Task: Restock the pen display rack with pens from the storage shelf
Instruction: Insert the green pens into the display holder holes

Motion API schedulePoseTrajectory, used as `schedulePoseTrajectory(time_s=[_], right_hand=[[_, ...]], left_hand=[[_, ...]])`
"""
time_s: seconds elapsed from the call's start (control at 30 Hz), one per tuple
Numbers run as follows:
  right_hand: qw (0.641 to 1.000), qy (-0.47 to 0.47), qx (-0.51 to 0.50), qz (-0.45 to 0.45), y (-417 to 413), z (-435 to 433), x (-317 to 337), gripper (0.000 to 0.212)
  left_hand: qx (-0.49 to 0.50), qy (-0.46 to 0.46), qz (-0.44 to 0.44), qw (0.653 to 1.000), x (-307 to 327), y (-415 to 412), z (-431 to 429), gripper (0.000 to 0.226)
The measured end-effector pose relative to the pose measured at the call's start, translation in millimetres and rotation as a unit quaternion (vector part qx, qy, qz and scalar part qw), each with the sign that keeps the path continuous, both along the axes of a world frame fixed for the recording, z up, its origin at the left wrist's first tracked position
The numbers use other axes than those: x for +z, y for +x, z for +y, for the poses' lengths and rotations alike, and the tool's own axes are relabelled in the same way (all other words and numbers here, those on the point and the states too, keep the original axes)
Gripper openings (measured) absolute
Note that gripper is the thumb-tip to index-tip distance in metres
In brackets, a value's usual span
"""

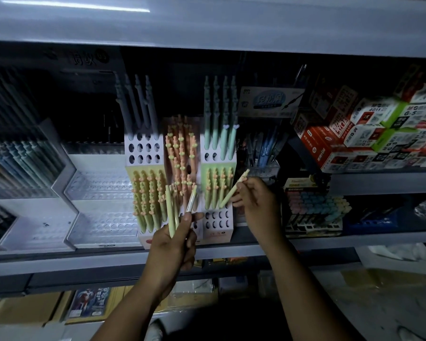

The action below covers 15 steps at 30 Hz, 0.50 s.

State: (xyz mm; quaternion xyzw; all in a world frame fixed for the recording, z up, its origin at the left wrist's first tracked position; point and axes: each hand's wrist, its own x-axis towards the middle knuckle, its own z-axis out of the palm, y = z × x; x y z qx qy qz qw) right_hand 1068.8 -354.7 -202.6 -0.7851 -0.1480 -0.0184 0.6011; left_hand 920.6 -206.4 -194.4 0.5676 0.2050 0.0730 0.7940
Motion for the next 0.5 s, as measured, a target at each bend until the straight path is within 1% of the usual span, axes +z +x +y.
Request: schedulePoseTrajectory(time_s=[0.13, 0.23, 0.37, 0.5], right_hand=[[0.996, -0.077, -0.012, -0.047, 3.1, -0.7, -5.5, 0.016], [0.989, -0.116, -0.010, -0.094, 6.8, 0.9, -10.3, 0.017], [0.979, -0.147, -0.010, -0.142, 16.2, 2.2, -14.8, 0.021], [0.973, -0.172, 0.009, -0.152, 17.0, 1.9, -16.3, 0.016]], left_hand=[[0.003, -0.003, -0.002, 1.000, 0.8, -1.0, 2.9, 0.042], [0.000, 0.001, -0.015, 1.000, 1.5, -1.5, 4.5, 0.038], [0.007, 0.016, -0.019, 1.000, -0.8, -0.4, 7.5, 0.035], [0.004, 0.023, -0.016, 1.000, -2.6, 0.5, 11.8, 0.030]])
